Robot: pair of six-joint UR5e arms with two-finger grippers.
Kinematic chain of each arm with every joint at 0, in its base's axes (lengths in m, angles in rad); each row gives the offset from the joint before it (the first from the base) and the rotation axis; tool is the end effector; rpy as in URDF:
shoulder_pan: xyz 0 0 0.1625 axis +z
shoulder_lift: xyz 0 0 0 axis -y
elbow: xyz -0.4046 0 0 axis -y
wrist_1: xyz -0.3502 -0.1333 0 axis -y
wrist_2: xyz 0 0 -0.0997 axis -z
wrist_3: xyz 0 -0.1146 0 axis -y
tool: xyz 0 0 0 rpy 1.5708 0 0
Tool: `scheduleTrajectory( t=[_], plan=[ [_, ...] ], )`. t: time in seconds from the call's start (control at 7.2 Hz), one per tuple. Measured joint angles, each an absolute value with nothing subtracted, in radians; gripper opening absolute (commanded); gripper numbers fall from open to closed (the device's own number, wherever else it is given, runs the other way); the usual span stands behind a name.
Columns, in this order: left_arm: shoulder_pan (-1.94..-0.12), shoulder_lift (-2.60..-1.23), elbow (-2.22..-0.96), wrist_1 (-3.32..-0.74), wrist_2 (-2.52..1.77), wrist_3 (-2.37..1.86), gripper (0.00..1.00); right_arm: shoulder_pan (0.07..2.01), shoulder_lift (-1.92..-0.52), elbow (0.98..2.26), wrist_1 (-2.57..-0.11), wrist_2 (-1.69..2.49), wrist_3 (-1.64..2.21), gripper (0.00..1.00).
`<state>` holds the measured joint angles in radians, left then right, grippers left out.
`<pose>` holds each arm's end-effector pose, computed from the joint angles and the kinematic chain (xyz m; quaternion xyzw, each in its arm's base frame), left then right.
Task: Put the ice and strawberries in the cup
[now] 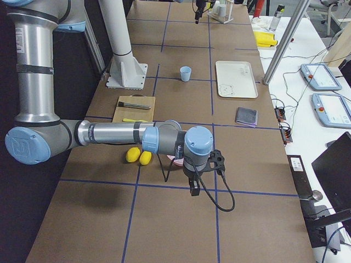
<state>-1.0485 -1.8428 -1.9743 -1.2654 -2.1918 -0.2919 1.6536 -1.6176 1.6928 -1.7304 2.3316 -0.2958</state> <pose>0.1960 -0.4741 0.3841 0.0420 0.3451 0.1634 0.9233 0.0891 -0.4167 0.6315 0.0313 -0.3717 -0.0830 0.9241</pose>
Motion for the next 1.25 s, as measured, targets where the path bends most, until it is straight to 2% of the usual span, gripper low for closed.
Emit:
scheduleTrajectory(
  t=[0.42, 0.69, 0.97, 1.25],
  plan=[
    [-1.292, -1.674, -1.940, -1.272, -2.213, -0.021, 1.00, 1.654, -1.617, 1.693, -1.729, 2.332, -0.296, 1.00],
    [-1.469, -1.601, -1.813, -1.289, -2.297, 0.151, 1.00, 1.654, -1.617, 1.694, -1.729, 2.332, -0.295, 0.99],
    [-1.562, -1.552, -1.721, -1.331, -2.357, 0.194, 1.00, 1.654, -1.616, 1.697, -1.730, 2.332, -0.274, 0.99],
    [-1.603, -1.525, -1.703, -1.349, -2.367, 0.202, 1.00, 1.654, -1.616, 1.708, -1.729, 2.332, -0.240, 0.99]
  ],
)
